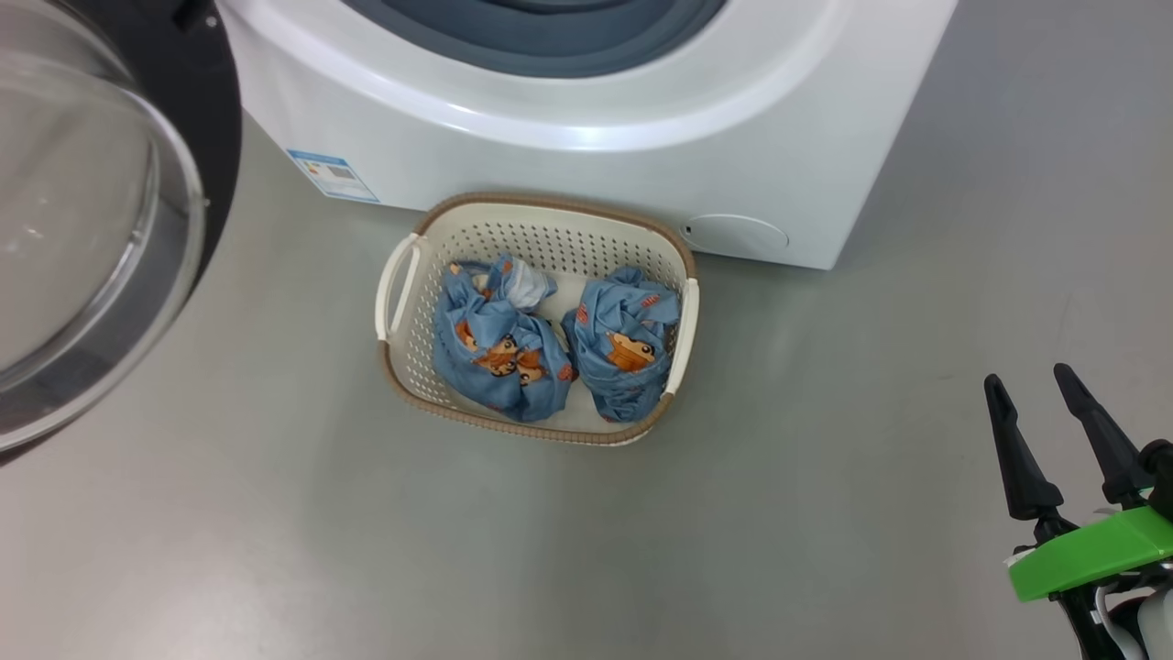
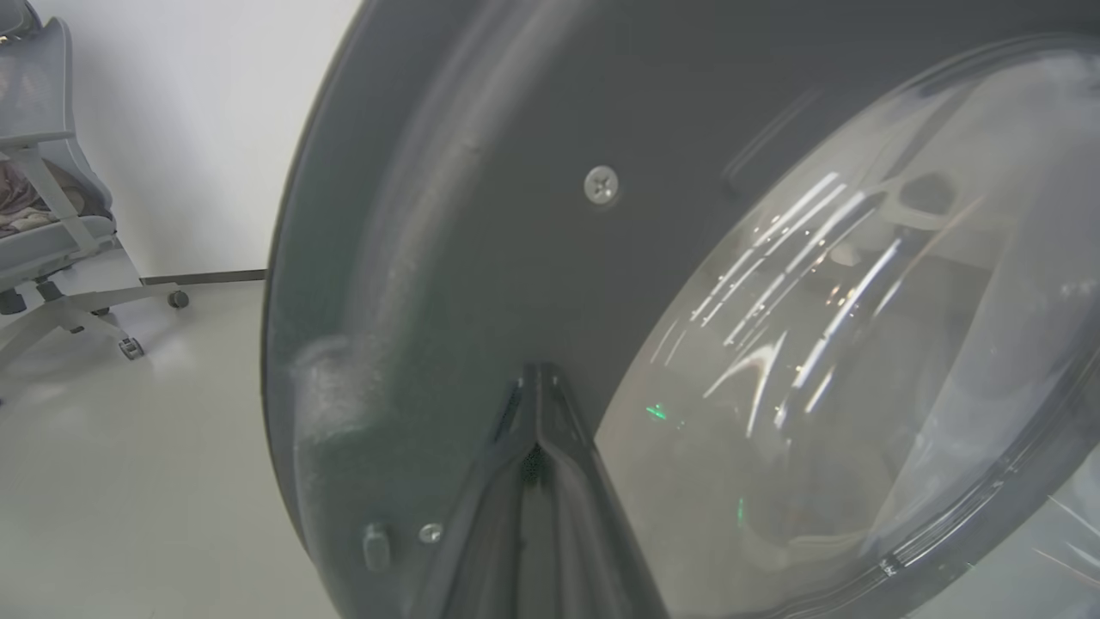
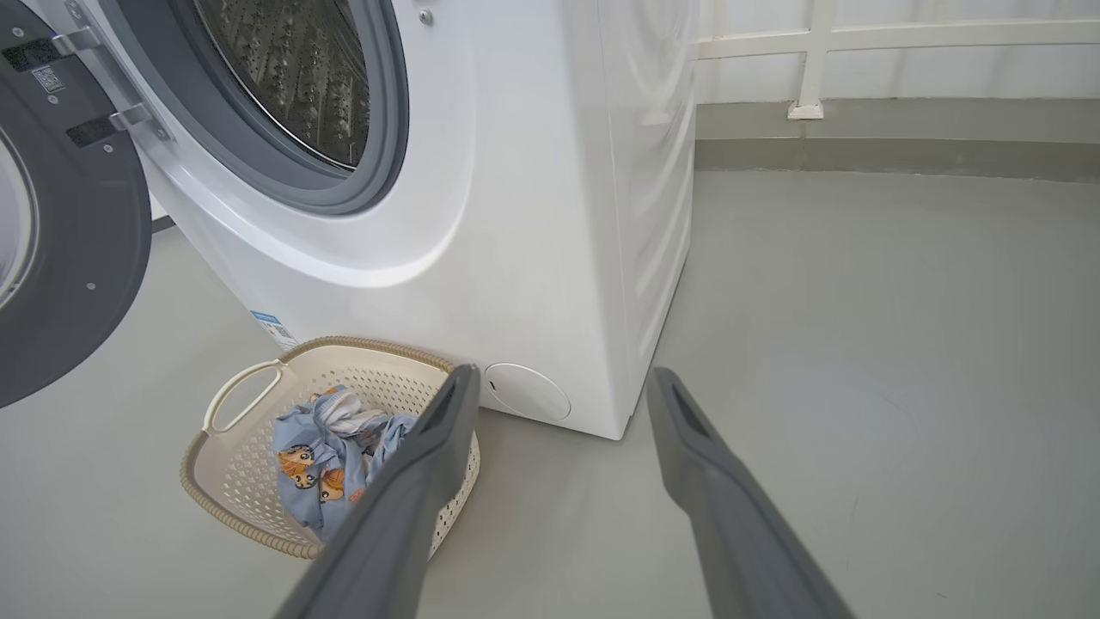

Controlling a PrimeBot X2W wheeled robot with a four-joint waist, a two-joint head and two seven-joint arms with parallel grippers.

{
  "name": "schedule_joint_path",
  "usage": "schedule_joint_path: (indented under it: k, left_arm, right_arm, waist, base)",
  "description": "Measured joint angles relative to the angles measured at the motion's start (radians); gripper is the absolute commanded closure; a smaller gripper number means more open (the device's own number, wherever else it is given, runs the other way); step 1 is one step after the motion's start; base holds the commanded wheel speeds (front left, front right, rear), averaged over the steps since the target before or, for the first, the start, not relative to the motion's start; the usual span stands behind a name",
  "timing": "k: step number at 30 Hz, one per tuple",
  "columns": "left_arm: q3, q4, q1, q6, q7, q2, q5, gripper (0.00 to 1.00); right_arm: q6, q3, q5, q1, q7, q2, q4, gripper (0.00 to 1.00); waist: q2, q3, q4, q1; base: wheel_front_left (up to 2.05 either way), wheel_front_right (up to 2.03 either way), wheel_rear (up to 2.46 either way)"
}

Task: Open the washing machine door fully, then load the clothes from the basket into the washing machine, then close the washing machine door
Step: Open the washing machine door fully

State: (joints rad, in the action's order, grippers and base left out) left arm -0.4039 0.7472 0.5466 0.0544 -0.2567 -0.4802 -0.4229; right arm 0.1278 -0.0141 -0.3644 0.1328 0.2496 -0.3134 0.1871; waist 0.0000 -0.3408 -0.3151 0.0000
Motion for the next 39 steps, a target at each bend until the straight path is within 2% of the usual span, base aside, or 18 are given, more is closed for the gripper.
schedule_joint_path:
  k: [5,12,17,25,26,27,28,30,31,39]
  left_arm:
    - [-0.024,0.062,0.048,-0.015,0.0,-0.015,0.033,1.0]
    - [-0.05,0.089,0.075,-0.034,0.0,-0.006,0.058,1.0]
    - [-0.071,0.073,0.075,-0.049,0.0,0.028,0.079,1.0]
    - [-0.113,-0.028,0.001,-0.102,0.0,0.11,0.094,1.0]
    - [-0.119,-0.043,-0.019,-0.113,0.0,0.127,0.094,0.89]
    - [-0.122,-0.059,-0.038,-0.12,0.0,0.142,0.095,0.66]
    - [-0.124,-0.077,-0.056,-0.127,0.0,0.156,0.1,0.54]
    - [-0.131,-0.113,-0.09,-0.148,0.0,0.185,0.102,0.13]
    - [-0.128,-0.132,-0.11,-0.158,0.0,0.198,0.103,0.0]
    - [-0.088,-0.297,-0.278,-0.182,0.0,0.309,0.104,0.0]
  right_arm:
    - [0.0,-0.001,0.001,0.01,0.0,-0.004,-0.001,0.0]
    - [0.0,-0.002,0.001,0.012,0.0,-0.007,0.002,0.0]
    - [0.0,-0.002,0.002,0.012,0.0,-0.003,0.004,0.0]
    - [0.0,0.001,0.002,0.007,0.0,0.007,0.014,0.0]
    - [0.0,0.001,0.002,0.005,0.0,0.009,0.015,0.0]
    - [0.0,0.001,0.002,0.002,0.0,0.011,0.017,0.0]
    - [0.0,0.001,0.002,-0.004,0.0,0.013,0.017,0.0]
    - [0.0,0.003,0.002,-0.019,0.0,0.019,0.022,0.0]
    - [0.0,0.004,0.002,-0.025,0.0,0.022,0.022,0.0]
    - [0.0,0.009,0.002,-0.034,0.0,0.024,0.025,0.0]
  waist:
    - [0.0,-0.019,0.011,0.0]
    - [0.0,-0.011,0.014,0.0]
    - [0.0,0.012,0.009,0.0]
    - [0.0,0.064,0.003,0.0]
    - [0.0,0.073,0.002,0.0]
    - [0.0,0.082,0.001,0.0]
    - [0.0,0.091,0.0,0.0]
    - [0.0,0.11,-0.002,0.0]
    - [0.0,0.119,-0.002,0.0]
    - [0.0,0.173,0.003,0.0]
  base:
    - [0.0,0.0,0.0]
    - [0.0,0.0,0.0]
    - [0.0,0.0,0.0]
    - [0.0,0.0,0.0]
    - [0.0,0.0,0.0]
    - [0.0,0.0,0.0]
    - [0.0,0.0,0.0]
    - [0.0,0.0,0.0]
    - [0.0,0.0,0.0]
    - [0.0,0.0,0.0]
